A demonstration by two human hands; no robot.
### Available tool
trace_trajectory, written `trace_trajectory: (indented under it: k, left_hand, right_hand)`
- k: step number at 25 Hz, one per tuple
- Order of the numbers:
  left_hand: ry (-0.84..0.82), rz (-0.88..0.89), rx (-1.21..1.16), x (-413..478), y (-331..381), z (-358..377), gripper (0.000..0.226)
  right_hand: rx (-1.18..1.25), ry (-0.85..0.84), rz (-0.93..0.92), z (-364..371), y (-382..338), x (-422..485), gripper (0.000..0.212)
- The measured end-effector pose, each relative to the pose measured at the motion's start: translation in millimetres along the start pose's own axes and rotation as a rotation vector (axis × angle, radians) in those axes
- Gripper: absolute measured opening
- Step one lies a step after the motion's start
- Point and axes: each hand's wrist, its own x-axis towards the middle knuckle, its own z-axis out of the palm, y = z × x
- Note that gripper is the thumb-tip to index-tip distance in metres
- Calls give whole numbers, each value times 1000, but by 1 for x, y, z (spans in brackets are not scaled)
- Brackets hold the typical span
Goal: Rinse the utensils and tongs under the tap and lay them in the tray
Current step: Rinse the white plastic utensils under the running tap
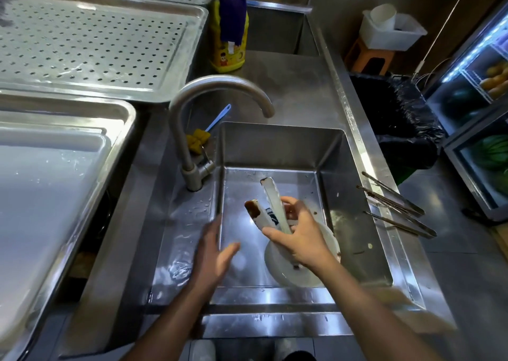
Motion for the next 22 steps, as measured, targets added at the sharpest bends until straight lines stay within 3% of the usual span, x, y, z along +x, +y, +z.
trace_trajectory:
  k: [2,4,8,13,18,20,22]
  left_hand:
    - [-278,-79,-366,-9,18,12,87]
    - [-352,-90,-431,-15,31,29,95]
    - [-168,-64,-485,-14,52,49,81]
    - [0,-104,-290,-24,62,47,35]
    - [106,-145,-259,-30,46,18,36]
    - [163,-172,-191,-36,34,1,38]
    - [191,-198,-125,-40,20,-13,42]
  right_hand:
    - [205,-31,47,7,-6,4,65]
    - [415,-103,86,9,-11,8,58]
    - [605,-238,125,8,-10,16,56]
    - [363,-477,95,7,-16,29,62]
    - [251,-703,13,9,-32,49,67]
    - [274,-645,51,15,-38,64,47]
    - [277,-467,112,32,-52,88,21]
